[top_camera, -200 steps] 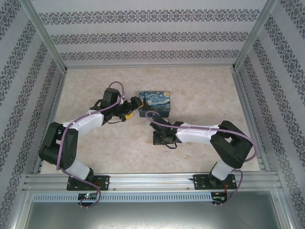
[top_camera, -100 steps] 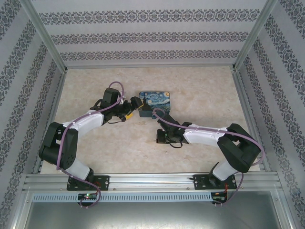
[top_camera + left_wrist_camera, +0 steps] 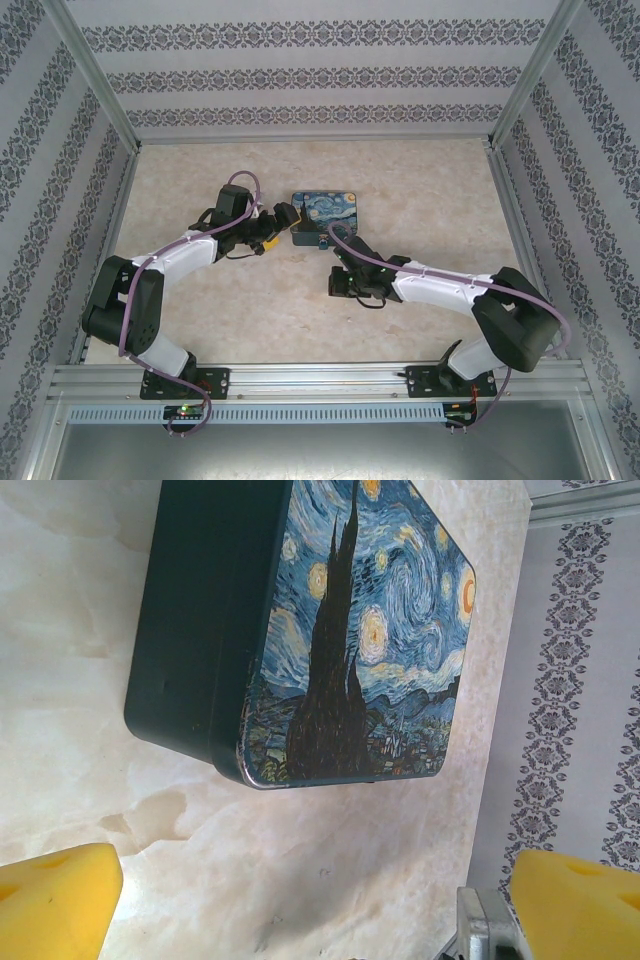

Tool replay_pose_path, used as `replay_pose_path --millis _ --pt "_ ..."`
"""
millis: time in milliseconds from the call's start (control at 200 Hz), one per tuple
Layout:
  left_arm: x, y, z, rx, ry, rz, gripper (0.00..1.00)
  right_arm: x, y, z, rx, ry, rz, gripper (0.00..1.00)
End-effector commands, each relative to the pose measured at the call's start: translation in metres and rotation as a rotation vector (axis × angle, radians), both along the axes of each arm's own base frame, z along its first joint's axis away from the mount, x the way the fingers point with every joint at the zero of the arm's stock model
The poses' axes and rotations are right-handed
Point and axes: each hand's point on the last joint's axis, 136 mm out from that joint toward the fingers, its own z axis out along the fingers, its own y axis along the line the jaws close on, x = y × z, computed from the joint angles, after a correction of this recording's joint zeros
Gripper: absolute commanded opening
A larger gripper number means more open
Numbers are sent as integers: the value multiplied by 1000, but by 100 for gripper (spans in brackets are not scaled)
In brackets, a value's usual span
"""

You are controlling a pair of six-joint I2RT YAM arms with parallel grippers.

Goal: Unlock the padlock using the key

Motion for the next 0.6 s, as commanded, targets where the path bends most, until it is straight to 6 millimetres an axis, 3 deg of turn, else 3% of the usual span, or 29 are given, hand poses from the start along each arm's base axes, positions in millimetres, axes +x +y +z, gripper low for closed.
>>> replay_pose_path --millis 0,200,460,595 --pt "-4 -3 -5 2 9 -25 100 9 0 16 25 -25 -32 0" --pt "-4 -3 -5 1 9 -22 100 9 -3 9 9 -8 -43 0" --pt "-5 -3 -7 -1 20 -20 100 3 -2 -45 -98 125 -26 0" --pt "-5 -3 -4 -1 14 -25 100 5 -2 -43 -91 110 -38 0"
